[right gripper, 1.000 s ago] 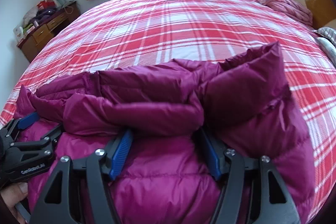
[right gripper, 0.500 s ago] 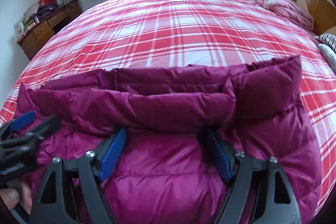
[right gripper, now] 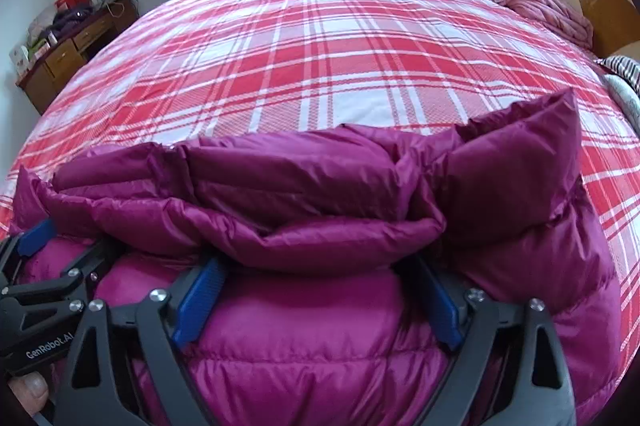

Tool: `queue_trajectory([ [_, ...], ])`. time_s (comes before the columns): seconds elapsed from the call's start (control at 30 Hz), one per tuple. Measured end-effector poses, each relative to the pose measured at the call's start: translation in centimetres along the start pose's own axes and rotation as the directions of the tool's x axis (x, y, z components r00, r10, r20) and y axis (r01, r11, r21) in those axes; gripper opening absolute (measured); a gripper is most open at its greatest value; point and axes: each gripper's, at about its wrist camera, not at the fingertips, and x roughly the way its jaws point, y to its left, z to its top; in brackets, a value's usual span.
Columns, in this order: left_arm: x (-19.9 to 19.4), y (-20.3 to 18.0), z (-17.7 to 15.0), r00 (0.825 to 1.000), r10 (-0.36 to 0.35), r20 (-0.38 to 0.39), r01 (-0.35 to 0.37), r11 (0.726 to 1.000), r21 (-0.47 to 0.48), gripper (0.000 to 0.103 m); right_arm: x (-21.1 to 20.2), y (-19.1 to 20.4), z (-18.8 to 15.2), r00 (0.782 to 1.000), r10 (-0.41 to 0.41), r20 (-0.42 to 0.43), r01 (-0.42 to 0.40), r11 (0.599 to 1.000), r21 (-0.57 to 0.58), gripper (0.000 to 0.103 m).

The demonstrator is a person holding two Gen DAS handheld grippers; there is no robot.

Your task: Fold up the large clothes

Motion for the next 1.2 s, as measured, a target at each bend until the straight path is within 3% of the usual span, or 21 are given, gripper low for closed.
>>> queue_trajectory([
  [0.47,0.8,-0.1,0.0,1.0,0.019,-0.012,-0.019,1.0,0.002,0.102,0.4,0.2,0.2,1.0,-0.018,-0.014,0.018,1.0,-0.019,0.097],
  [0.57,0.8,0.0,0.1,1.0,0.015,-0.009,-0.015,1.0,0.0,0.102,-1.4,-1.0,-0.1,1.0,0.002,0.011,-0.002,1.0,-0.005,0.088],
  [0.67,0.9,0.0,0.1,1.0,0.016,-0.007,-0.016,1.0,0.001,0.102,-3.7,-3.1,-1.0,0.996,-0.036,0.078,0.036,0.999,0.008,0.088],
  [0.73,0.9,-0.1,0.1,1.0,0.017,-0.005,-0.017,1.0,0.004,0.102,-4.0,-4.3,-1.8,0.994,-0.003,0.113,0.003,1.0,0.003,0.088],
  [0.8,0.9,-0.3,0.1,1.0,0.019,-0.004,-0.019,1.0,0.01,0.102,-3.2,-4.9,-2.2,0.993,0.028,0.117,-0.03,0.999,0.016,0.088],
  [0.93,0.8,-0.3,0.5,0.999,0.015,-0.037,-0.015,1.0,0.012,0.102,-2.2,-4.0,-1.3,0.997,-0.005,0.078,0.006,1.0,-0.015,0.091],
  [1.03,-1.8,0.8,0.5,0.998,-0.025,-0.063,0.023,0.999,-0.04,0.102,-4.0,-3.8,-1.9,0.995,-0.018,0.1,0.022,0.999,-0.037,0.089],
  [1.1,-5.0,1.7,-0.2,0.998,-0.065,0.004,0.065,0.996,-0.069,0.102,-6.3,-3.4,-3.3,0.989,0.003,0.15,0.002,0.999,-0.032,0.09],
  [1.2,-7.3,2.5,-1.8,0.998,-0.029,0.063,0.033,0.998,-0.06,0.102,-8.1,-1.5,-5.3,0.98,0.059,0.193,-0.047,0.997,-0.066,0.091],
])
